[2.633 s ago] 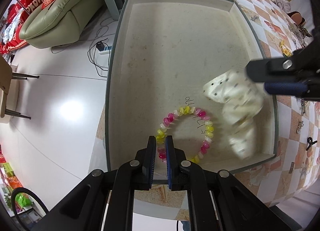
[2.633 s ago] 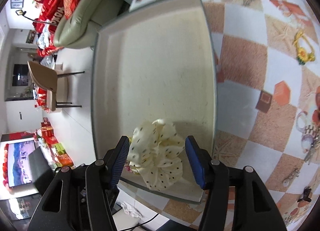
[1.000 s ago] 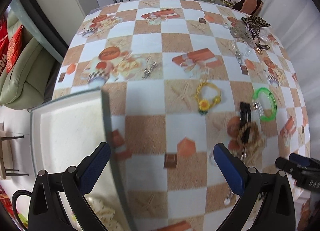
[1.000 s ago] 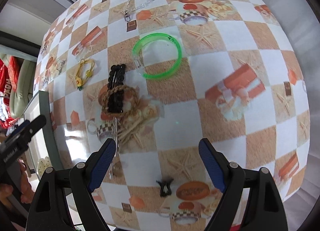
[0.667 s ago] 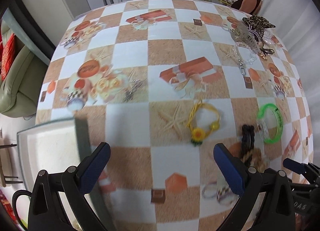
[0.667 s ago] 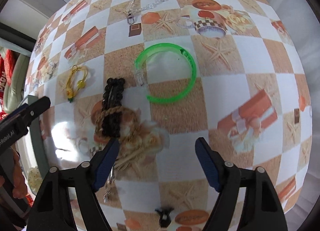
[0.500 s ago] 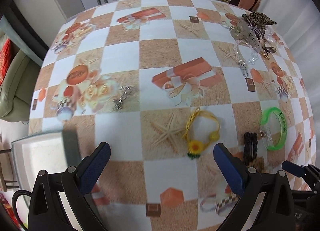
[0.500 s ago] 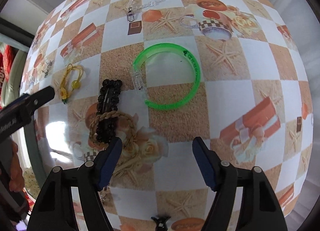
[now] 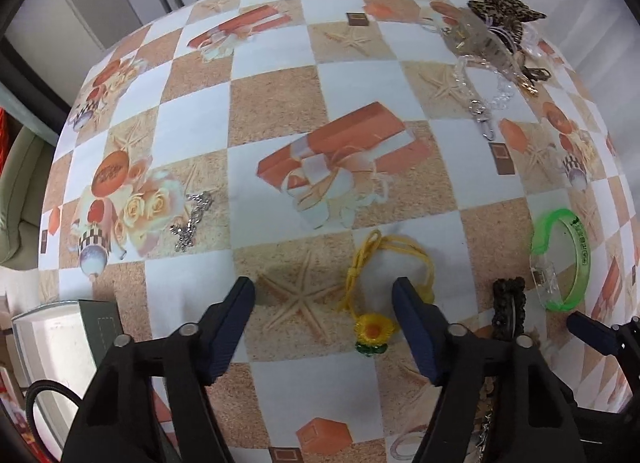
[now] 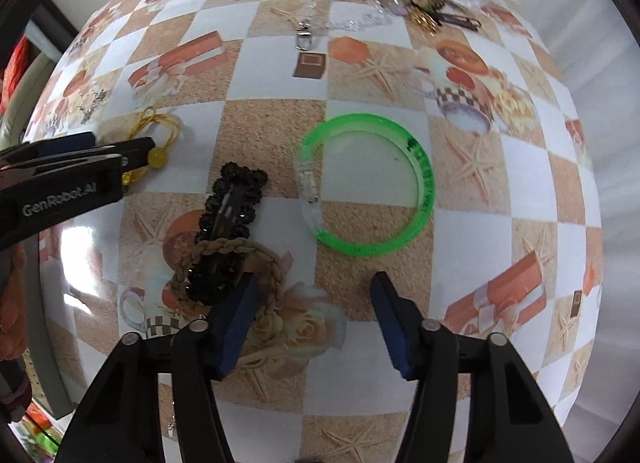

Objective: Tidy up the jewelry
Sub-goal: 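Grasp the yellow sunflower hair tie with the left tool while the right tool grasps the braided bracelet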

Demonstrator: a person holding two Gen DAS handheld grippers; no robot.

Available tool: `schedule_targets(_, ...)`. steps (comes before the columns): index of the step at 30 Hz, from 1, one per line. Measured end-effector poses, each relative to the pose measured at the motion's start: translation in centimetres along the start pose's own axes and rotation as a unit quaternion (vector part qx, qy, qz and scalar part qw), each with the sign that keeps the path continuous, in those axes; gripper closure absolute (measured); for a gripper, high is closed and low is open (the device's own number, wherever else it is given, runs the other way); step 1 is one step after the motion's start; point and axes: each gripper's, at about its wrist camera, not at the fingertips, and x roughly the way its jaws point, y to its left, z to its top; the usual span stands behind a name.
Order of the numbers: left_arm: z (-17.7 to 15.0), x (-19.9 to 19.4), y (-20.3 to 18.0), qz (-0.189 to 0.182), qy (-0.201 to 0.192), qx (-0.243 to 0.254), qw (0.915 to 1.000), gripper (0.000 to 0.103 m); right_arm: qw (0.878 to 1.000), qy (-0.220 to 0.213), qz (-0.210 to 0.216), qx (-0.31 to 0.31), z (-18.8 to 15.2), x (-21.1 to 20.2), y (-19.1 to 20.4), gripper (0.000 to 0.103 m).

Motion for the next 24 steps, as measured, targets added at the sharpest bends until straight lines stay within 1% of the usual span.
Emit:
schedule_targets(2, 0.0, -0.1, -0.2, -0.006, -0.002, 0.005, 1.0, 0.042, 1.0, -0.003, 0.0, -0.009, 0.2, 0.1, 1.3, 0.054)
schedule_targets(3, -0.1, -0.1, -0.4, -0.009, -0.003, 0.007, 0.9999, 0.047, 1.0, -0.005, 0.001, -0.014, 0.2, 0.1, 1.8, 0.057)
schedule_targets(4, -0.1, -0.2, -0.7, -0.011, -0.004, 0.011, 0.9999, 0.05, 1.0, -0.006, 0.003, -0.018, 0.1, 0.1, 2.1, 0.062)
schedule_targets(5, -0.1, -0.2, -0.9, -0.014, -0.004, 0.014, 0.9998, 0.06, 1.0, -0.007, 0.005, -0.019, 0.1, -0.2, 2.4, 0.066)
schedule_targets(6, -0.1, -0.3, -1.2, -0.015, -0.006, 0.018, 0.9997, 0.066, 1.0, -0.007, 0.008, -0.019, 0.1, -0.2, 2.7, 0.068)
schedule_targets(7, -0.2, -0.3, -1.3, -0.015, -0.005, 0.02, 0.9997, 0.079, 1.0, -0.009, 0.008, -0.018, 0.1, -0.3, 2.9, 0.077)
schedule_targets(8, -0.2, -0.3, -1.4, -0.016, -0.005, 0.021, 0.9996, 0.088, 1.0, -0.01, 0.013, -0.016, 0.2, -0.3, 3.0, 0.095)
schedule_targets(9, -0.2, -0.4, -1.5, -0.018, -0.004, 0.02, 0.9996, 0.092, 1.0, -0.008, 0.018, -0.011, 0.3, -0.3, 2.9, 0.097)
schedule_targets(10, -0.3, -0.3, -2.0, -0.023, -0.003, 0.017, 0.9996, 0.094, 1.0, -0.007, 0.024, -0.005, 0.3, -0.3, 2.9, 0.097)
schedule_targets(12, -0.5, -0.7, -1.5, -0.032, -0.002, 0.011, 0.9994, 0.095, 0.999, -0.011, 0.041, 0.007, 0.3, -0.4, 2.6, 0.097)
schedule_targets(16, -1.2, -1.9, -1.0, -0.043, -0.01, 0.0, 0.999, 0.095, 0.996, -0.02, 0.075, 0.033, 0.1, -1.4, 2.0, 0.097)
schedule_targets(24, -3.0, -5.9, -0.3, -0.064, -0.034, -0.011, 0.9973, 0.095, 0.992, -0.032, 0.11, 0.057, -0.3, -3.8, 0.3, 0.097)
